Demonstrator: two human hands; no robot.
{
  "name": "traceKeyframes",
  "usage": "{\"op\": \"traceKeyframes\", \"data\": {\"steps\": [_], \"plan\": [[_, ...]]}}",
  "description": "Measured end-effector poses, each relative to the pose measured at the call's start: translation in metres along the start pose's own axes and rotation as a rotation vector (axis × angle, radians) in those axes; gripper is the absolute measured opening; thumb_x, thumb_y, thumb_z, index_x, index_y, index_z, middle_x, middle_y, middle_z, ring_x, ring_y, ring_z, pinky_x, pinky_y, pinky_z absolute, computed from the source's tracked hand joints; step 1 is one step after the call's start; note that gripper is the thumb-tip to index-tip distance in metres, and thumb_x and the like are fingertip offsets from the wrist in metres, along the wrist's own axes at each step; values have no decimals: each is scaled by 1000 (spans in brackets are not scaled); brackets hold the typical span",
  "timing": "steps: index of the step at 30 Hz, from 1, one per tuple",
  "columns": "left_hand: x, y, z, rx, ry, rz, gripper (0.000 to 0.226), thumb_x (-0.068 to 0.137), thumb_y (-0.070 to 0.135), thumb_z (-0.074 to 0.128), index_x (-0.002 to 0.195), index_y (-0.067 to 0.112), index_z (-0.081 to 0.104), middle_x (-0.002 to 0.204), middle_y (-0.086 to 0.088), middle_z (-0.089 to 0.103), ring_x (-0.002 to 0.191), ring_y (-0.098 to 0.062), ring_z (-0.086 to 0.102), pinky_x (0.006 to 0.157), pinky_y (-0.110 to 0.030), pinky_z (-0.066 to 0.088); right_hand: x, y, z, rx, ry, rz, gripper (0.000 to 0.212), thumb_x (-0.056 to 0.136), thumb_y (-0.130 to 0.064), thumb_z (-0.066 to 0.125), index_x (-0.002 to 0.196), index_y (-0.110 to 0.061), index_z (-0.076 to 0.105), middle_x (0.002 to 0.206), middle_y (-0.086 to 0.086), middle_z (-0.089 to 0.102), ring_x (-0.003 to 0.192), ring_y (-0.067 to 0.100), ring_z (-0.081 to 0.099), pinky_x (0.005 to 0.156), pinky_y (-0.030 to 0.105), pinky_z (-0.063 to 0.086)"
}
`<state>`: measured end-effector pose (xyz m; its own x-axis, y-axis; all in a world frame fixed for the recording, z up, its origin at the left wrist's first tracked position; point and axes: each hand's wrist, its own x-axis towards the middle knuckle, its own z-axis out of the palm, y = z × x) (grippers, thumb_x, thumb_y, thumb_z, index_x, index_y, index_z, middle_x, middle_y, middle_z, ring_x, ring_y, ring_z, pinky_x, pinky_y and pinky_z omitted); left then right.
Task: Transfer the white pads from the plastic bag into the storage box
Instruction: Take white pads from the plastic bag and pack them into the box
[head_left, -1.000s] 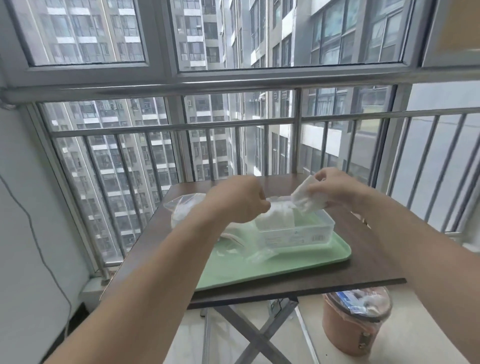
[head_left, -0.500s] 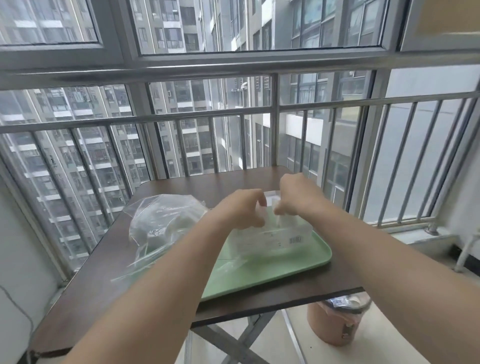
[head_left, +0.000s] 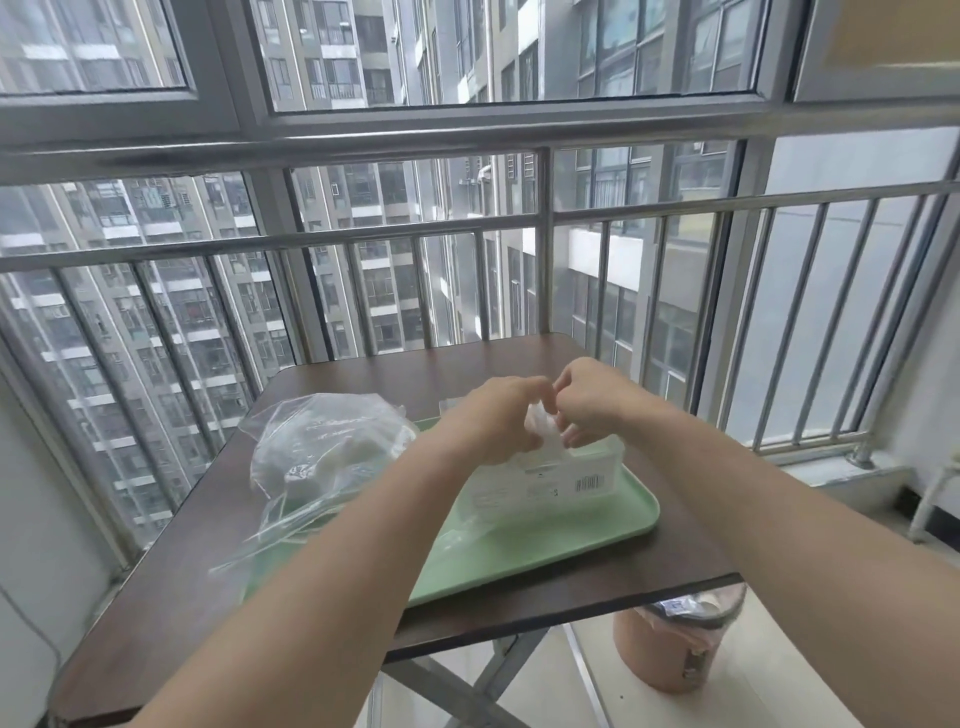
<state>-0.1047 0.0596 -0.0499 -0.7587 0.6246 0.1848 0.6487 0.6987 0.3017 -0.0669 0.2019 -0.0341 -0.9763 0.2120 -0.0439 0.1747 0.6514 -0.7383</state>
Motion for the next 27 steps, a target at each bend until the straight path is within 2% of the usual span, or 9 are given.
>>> {"op": "traceKeyframes", "data": {"steps": [3, 5, 11, 14, 16, 19, 23, 25, 27], "plan": [[3, -3, 4, 17, 3, -26, 25, 83, 17, 74, 103, 30, 68, 113, 1, 66, 96, -24, 64, 82, -39, 56, -2, -1, 3, 89, -121, 30, 26, 81, 3, 49, 94, 5, 72, 96, 21, 74, 83, 33, 74, 75, 43, 62], [1, -4, 4, 1, 3, -60, 26, 84, 19, 74, 106, 31, 68, 116, 0, 65, 93, -23, 63, 80, -35, 55, -5, -2, 2, 110, -123, 27, 27, 81, 0, 50, 97, 5, 72, 97, 21, 73, 87, 32, 74, 78, 42, 62], [-20, 3, -29, -78, 70, -16, 31, 91, 31, 69, 121, 29, 63, 132, 6, 64, 117, -17, 61, 103, -41, 48, -23, -13, -11, -65, 78, -56, 33, 88, -3, 41, 112, 6, 63, 106, 23, 69, 93, 33, 70, 79, 45, 61], [-54, 8, -58, -103, 73, 1, 24, 92, 33, 68, 115, 26, 66, 124, 6, 67, 113, -14, 63, 103, -39, 49, -39, -24, -17, -92, 129, -130, 33, 87, -1, 41, 110, 8, 62, 106, 26, 68, 92, 34, 70, 77, 45, 61], [-87, 5, -76, -101, 75, 3, 22, 89, 36, 71, 110, 29, 67, 116, 11, 68, 104, -9, 65, 97, -36, 53, -54, -32, -17, -54, 124, -189, 26, 89, -4, 44, 103, -2, 65, 97, 16, 72, 85, 25, 72, 75, 43, 61], [-139, -12, -95, -33, 58, -18, 34, 77, 45, 79, 106, 35, 65, 107, 19, 64, 95, 0, 60, 85, -26, 52, -86, -52, -7, 56, 38, -355, 16, 92, -7, 50, 95, -12, 65, 86, 5, 74, 76, 17, 72, 71, 37, 61], [-191, -40, -102, 152, 26, -128, 55, 69, 57, 80, 115, 42, 55, 109, 23, 51, 98, 0, 49, 89, -27, 47, -133, -78, 27, 83, -231, -529, 17, 93, -1, 49, 95, -6, 65, 82, 8, 75, 69, 15, 72, 66, 34, 58], [-201, -49, -95, 237, 68, -186, 49, 75, 55, 75, 116, 44, 51, 111, 23, 50, 101, -3, 50, 88, -29, 50, -148, -84, 47, -22, -324, -554, 22, 92, -2, 47, 94, -10, 68, 84, 4, 75, 74, 14, 73, 70, 32, 59], [-203, -58, -87, 243, 203, -201, 26, 86, 45, 67, 109, 42, 56, 110, 20, 56, 97, -5, 57, 82, -32, 55, -155, -88, 67, -164, -316, -603, 30, 92, -4, 47, 102, -17, 73, 94, -5, 75, 86, 9, 69, 78, 17, 54]]}}
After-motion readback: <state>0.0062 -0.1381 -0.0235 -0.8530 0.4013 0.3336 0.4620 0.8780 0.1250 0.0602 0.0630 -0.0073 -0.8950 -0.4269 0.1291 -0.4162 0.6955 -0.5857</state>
